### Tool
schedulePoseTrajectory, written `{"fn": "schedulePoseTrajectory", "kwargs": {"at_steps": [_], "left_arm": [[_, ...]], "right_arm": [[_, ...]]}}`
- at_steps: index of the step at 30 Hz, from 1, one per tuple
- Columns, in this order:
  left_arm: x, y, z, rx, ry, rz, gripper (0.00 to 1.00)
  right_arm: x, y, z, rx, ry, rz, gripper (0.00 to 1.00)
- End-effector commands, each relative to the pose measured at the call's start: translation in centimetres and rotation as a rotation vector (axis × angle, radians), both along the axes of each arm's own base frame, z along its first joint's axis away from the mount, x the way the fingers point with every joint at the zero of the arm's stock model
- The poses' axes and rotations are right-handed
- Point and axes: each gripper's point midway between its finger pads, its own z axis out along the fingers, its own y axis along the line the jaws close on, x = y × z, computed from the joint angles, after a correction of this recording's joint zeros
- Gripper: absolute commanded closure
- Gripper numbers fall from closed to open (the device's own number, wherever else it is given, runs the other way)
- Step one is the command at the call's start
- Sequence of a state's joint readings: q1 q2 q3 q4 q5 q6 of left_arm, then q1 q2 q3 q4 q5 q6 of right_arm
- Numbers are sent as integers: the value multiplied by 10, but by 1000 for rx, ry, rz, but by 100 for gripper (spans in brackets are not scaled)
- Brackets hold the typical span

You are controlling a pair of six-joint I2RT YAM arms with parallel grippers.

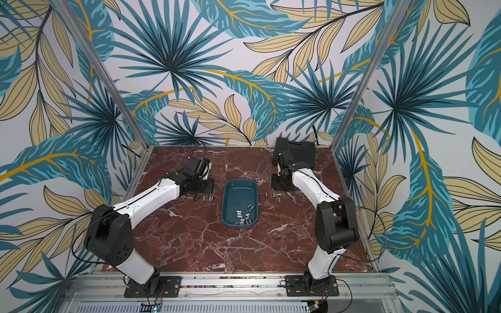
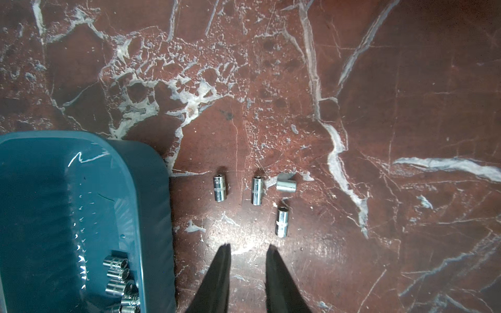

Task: Take out the socket from the storage box
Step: Pick up the socket head from the storage box, then place the socket head at the center of the board.

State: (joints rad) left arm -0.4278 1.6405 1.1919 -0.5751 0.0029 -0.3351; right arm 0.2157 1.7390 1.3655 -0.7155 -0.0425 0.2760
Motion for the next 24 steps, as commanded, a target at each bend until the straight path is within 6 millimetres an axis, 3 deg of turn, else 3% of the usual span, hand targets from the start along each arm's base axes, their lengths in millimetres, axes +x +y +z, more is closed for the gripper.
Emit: {"fn": "schedulePoseTrajectory", "kwargs": {"at_steps": [1, 5, 13, 20, 24], "left_arm": [[-23, 20, -34, -15, 114, 78, 95], [-32, 30, -57, -9, 164, 108, 95], [-37, 29, -90, -5, 245, 108, 95], [-41, 32, -105, 10, 279, 117, 94], [-43, 33, -107, 17, 287, 117, 87]], "right_arm": [[-2, 3, -5, 4, 29, 20, 75], [0, 5, -6, 9, 34, 25, 75], [-2, 5, -9, 10, 43, 28, 75], [-5, 4, -11, 8, 50, 30, 75], [-6, 5, -12, 12, 50, 33, 75]]}}
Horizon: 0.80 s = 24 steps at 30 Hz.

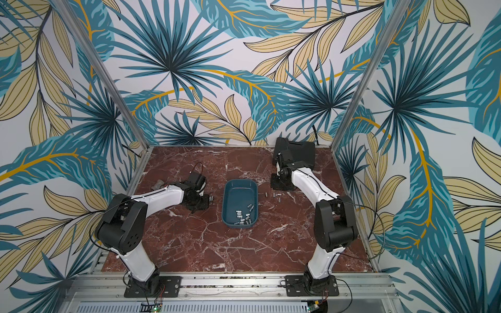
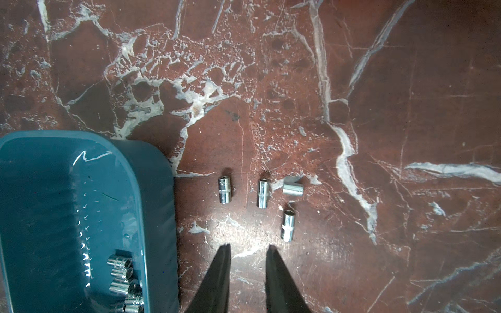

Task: Take out the socket from the storage box
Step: Place the socket head at the center of the board.

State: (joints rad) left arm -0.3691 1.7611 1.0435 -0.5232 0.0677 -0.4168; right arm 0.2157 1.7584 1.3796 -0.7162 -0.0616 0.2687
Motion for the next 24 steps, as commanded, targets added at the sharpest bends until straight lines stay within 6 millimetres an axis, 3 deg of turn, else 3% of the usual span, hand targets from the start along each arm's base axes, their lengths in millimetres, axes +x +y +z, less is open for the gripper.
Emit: {"fn": "schedulePoseTrajectory", "kwargs": {"at_steps": [1, 8, 24], "left_arm": [[-12, 7, -17, 14, 48, 10, 85], [-13, 12, -7, 44, 31, 0, 74], [-10, 17, 17, 55, -26, 11, 69]], "right_arm": [[-9, 1, -9, -1, 43, 18, 74], [-12, 4, -3, -14, 31, 35, 72], [-9, 35, 9, -54, 19, 140, 71]]}}
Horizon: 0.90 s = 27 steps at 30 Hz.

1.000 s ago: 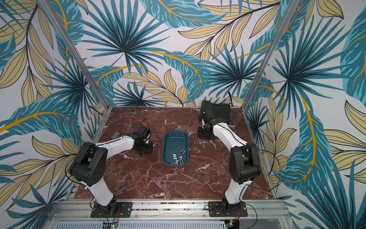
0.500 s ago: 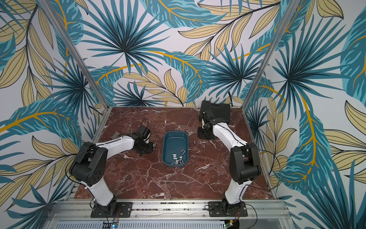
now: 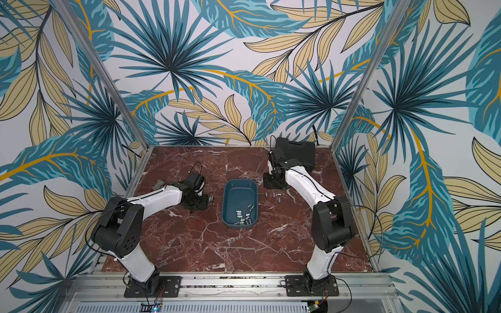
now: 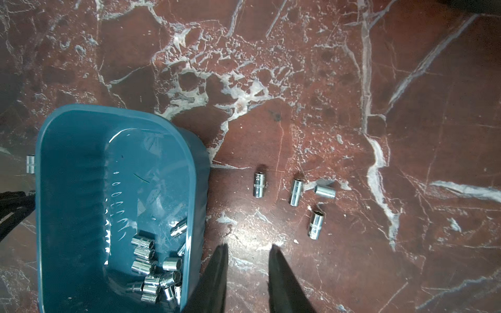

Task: Take out the socket from the storage box
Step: Place the socket head at the center of the board.

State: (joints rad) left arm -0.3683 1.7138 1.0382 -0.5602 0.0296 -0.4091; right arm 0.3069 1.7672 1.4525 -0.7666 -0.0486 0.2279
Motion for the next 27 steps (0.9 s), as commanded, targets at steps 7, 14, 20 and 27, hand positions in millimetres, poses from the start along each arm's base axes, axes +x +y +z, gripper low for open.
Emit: {"fn": "schedulePoseTrajectory", "kwargs": {"at_steps": [7, 14, 20, 27], "left_arm": [[-6, 10, 11, 26, -23, 4, 69], [-8, 4, 6, -6, -8, -5, 69], [-6, -1, 3, -25, -4, -11, 68], [-9, 0, -10, -12, 27, -4, 68]], "right_arm": [[-9, 11, -3, -48, 31, 68, 71], [-12, 21, -5, -45, 41, 96, 71], [-18, 38, -4, -54, 50, 165, 72], [-36, 75, -17, -84, 80, 299, 72]]}}
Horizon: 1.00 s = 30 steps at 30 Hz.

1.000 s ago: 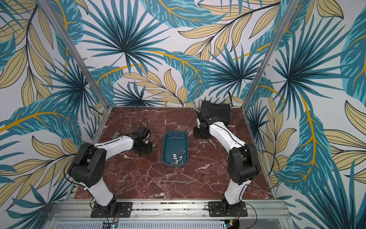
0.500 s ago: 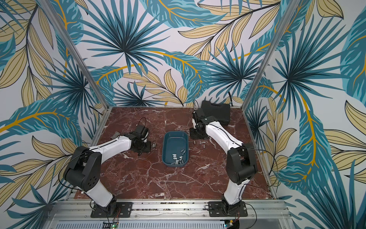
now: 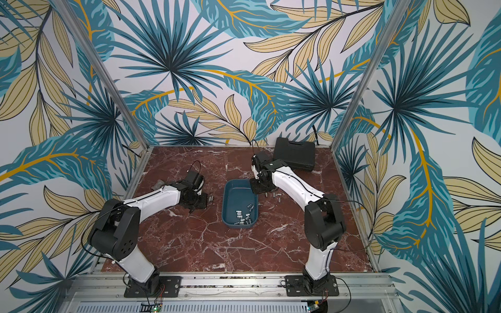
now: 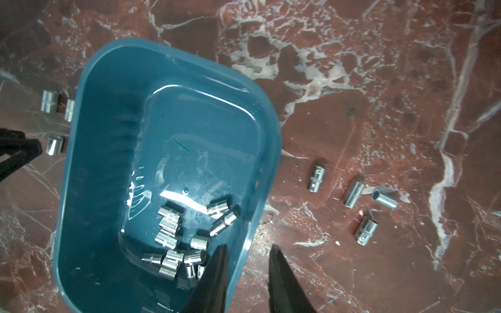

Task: Take out the socket from the storage box
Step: Place the socket head at the center of the board, then pick up the socket head from the storage box.

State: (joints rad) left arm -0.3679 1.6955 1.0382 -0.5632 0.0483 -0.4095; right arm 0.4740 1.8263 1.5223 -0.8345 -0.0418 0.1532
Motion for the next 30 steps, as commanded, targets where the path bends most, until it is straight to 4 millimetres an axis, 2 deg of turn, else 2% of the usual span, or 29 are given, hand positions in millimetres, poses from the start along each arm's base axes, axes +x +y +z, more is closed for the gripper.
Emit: {"fn": "schedulePoseTrajectory", "kwargs": {"at_steps": [1, 4, 10, 15, 20, 30], "left_arm": [[-8, 3, -17, 12, 36, 4, 68], [-9, 2, -21, 10, 45, 3, 68], [-9, 1, -25, 12, 54, 1, 68], [-8, 2, -20, 13, 43, 2, 68], [-3, 0, -6, 1, 4, 5, 68], [0, 1, 11, 0, -29, 3, 68]], "right_arm": [[-14, 15, -13, -41, 49, 84, 72], [-21, 28, -23, -73, 67, 134, 72], [-25, 40, -40, -102, 97, 176, 72], [-30, 36, -51, -167, 119, 204, 72], [-33, 31, -61, -217, 139, 218, 71], [-31, 29, -81, -260, 163, 239, 61]]}}
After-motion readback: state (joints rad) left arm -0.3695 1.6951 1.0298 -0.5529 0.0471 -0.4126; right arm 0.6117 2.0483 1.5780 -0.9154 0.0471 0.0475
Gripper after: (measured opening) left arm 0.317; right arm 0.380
